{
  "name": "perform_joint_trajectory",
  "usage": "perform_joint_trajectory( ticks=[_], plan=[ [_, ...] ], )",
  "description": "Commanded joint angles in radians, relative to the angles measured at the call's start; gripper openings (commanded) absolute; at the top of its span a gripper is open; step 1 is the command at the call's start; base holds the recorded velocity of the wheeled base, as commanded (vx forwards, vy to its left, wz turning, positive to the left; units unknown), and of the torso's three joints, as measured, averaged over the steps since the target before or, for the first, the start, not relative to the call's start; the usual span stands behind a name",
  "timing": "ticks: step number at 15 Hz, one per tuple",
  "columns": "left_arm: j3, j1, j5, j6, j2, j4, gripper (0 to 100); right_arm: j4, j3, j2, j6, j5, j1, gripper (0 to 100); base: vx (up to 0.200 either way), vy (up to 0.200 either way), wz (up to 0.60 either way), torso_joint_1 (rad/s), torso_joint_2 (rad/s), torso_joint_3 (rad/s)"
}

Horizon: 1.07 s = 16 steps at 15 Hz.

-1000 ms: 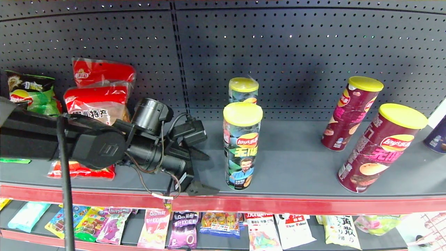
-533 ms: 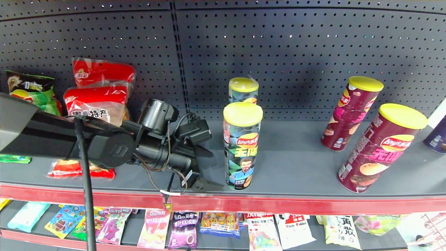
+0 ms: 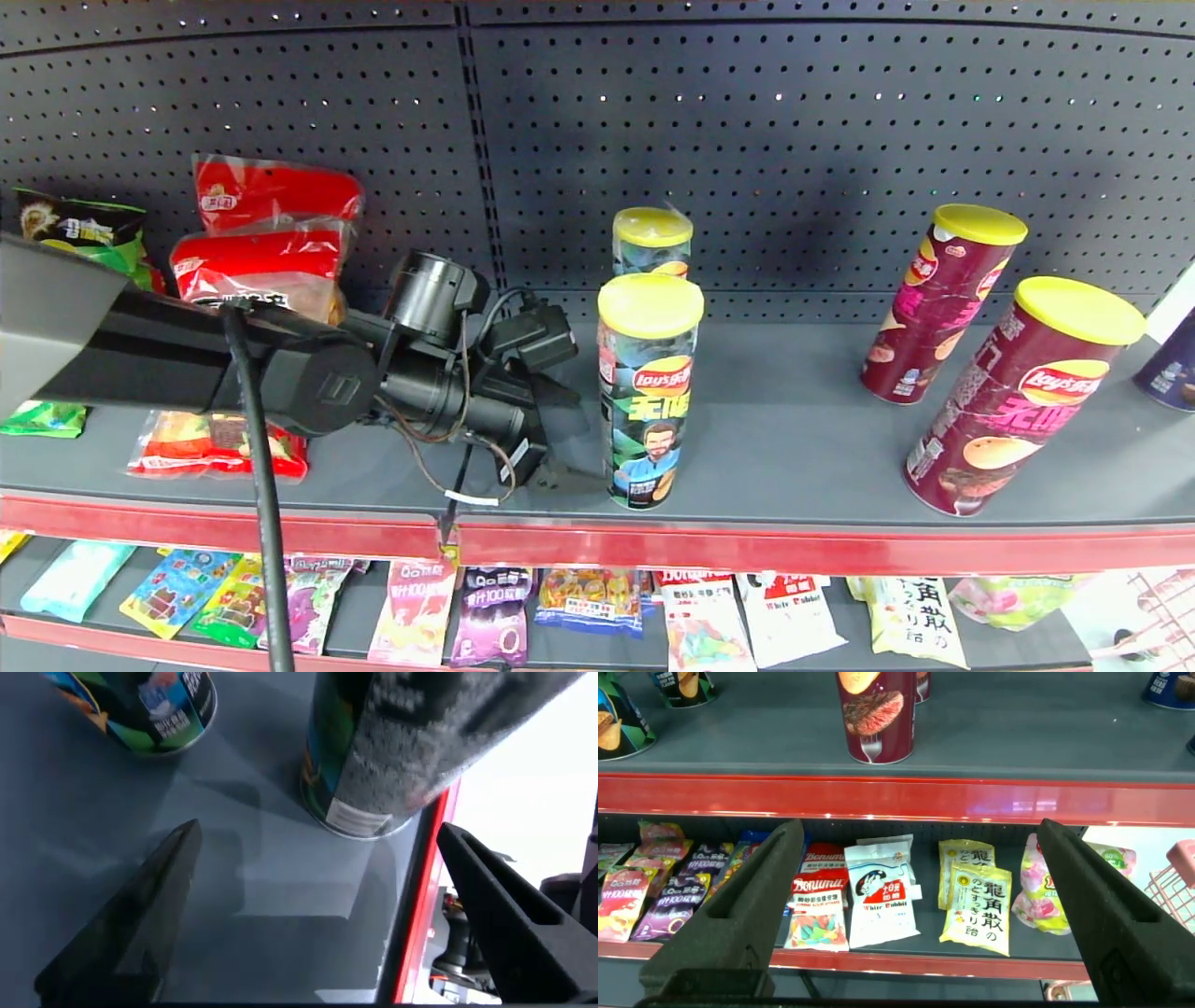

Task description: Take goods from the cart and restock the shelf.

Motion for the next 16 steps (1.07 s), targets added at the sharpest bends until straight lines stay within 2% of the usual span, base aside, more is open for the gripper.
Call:
perform_joint_trajectory(
  ticks=[1,16],
  plan=[
    [-0.011,-0.004,0.0,0.0,0.015,0.0,100,0.0,0.0,0.0,0.0,0.0,0.0,100,0.0,0.0,0.0,0.0,0.0,0.0],
    [-0.034,-0.002,0.002,0.006,0.037,-0.026,100,0.0,0.0,0.0,0.0,0.0,0.0,100,0.0,0.0,0.0,0.0,0.0,0.0]
  ],
)
